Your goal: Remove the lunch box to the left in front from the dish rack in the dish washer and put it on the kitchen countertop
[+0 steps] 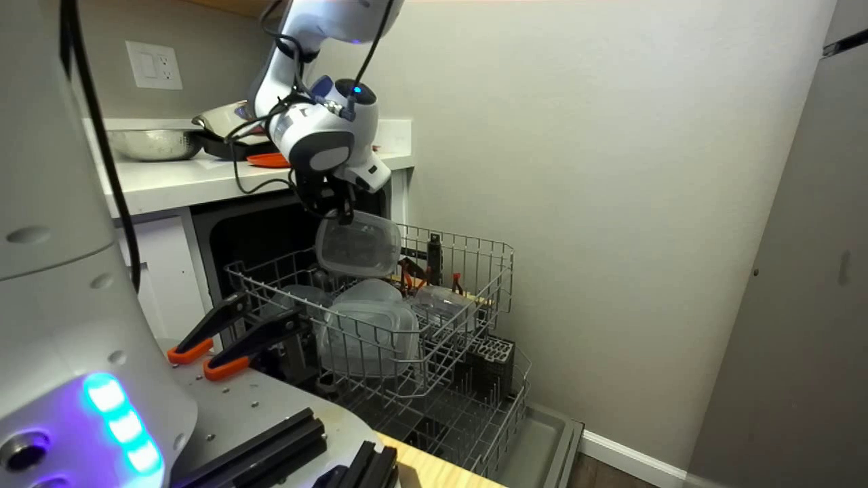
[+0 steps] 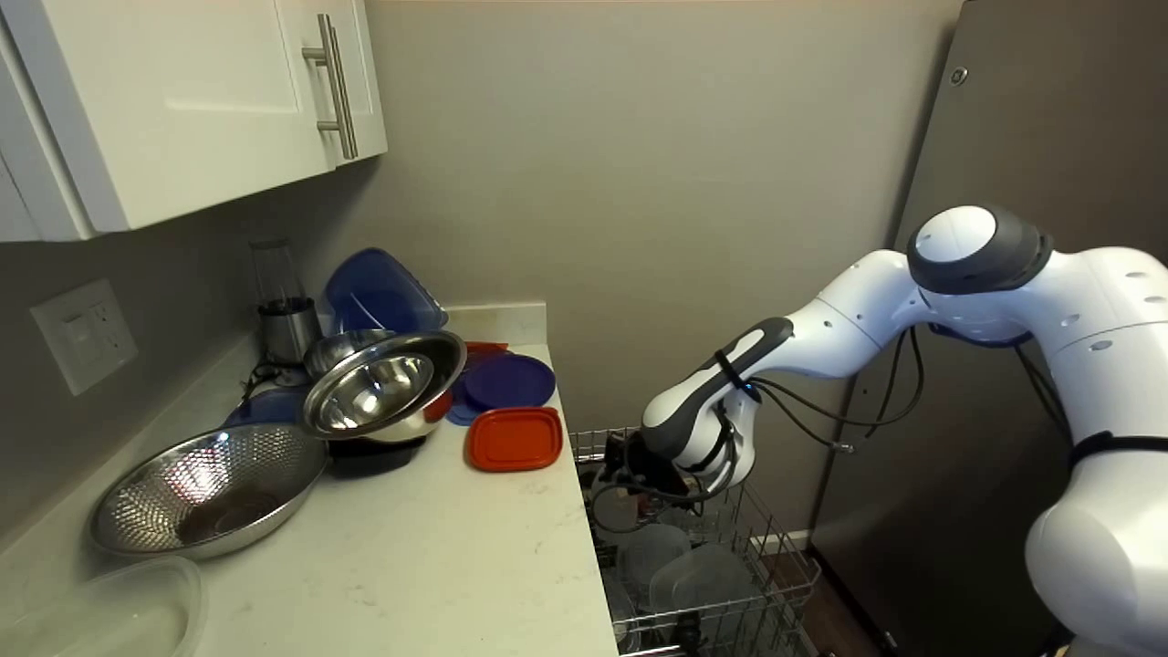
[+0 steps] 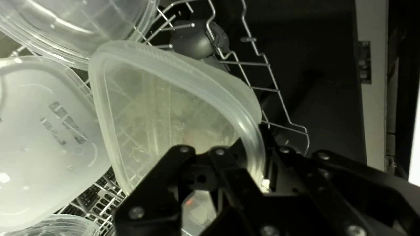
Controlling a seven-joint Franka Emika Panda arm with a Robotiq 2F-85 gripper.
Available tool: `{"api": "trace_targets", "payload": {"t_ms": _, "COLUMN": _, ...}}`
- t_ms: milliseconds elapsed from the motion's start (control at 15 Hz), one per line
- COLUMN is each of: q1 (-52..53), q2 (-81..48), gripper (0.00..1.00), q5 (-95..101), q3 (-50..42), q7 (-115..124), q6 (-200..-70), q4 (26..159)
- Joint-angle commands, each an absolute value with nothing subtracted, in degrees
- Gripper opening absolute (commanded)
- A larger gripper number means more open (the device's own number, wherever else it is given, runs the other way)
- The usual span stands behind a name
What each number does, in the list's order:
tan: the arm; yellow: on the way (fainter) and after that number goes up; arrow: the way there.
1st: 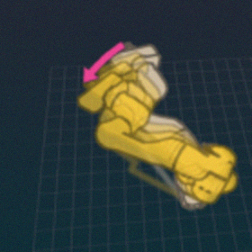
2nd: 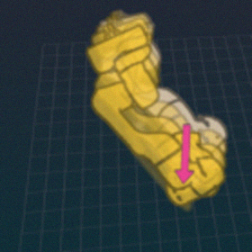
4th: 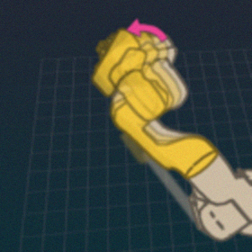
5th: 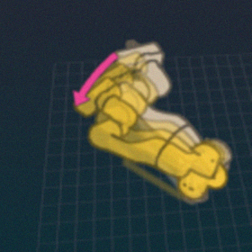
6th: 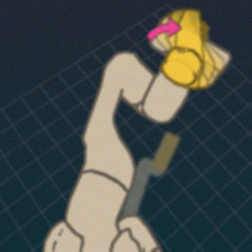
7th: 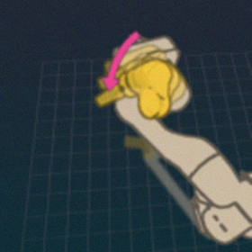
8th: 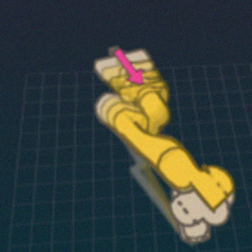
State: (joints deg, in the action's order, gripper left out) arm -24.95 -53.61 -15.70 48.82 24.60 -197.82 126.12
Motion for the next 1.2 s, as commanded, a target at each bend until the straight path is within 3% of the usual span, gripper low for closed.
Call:
{"api": "trace_targets", "payload": {"t_ms": 0, "q1": -23.1, "q2": -42.3, "gripper": 0.02, "q5": -21.7, "q3": 48.3, "q7": 30.3, "q6": -196.3, "q4": 134.0}}
{"api": "trace_targets", "payload": {"t_ms": 400, "q1": -19.9, "q2": -30.8, "gripper": 0.02, "q5": -27.8, "q3": 47.2, "q7": 36.0, "q6": -191.6, "q4": 139.1}}
{"api": "trace_targets", "payload": {"t_ms": 667, "q1": -13.7, "q2": -19.9, "gripper": 0.02, "q5": -33.0, "q3": 41.6, "q7": 39.5, "q6": -178.2, "q4": 141.3}}
{"api": "trace_targets", "payload": {"t_ms": 1133, "q1": 9.6, "q2": -4.0, "gripper": 0.02, "q5": -15.7, "q3": 14.8, "q7": 63.6, "q6": -150.7, "q4": 143.0}}
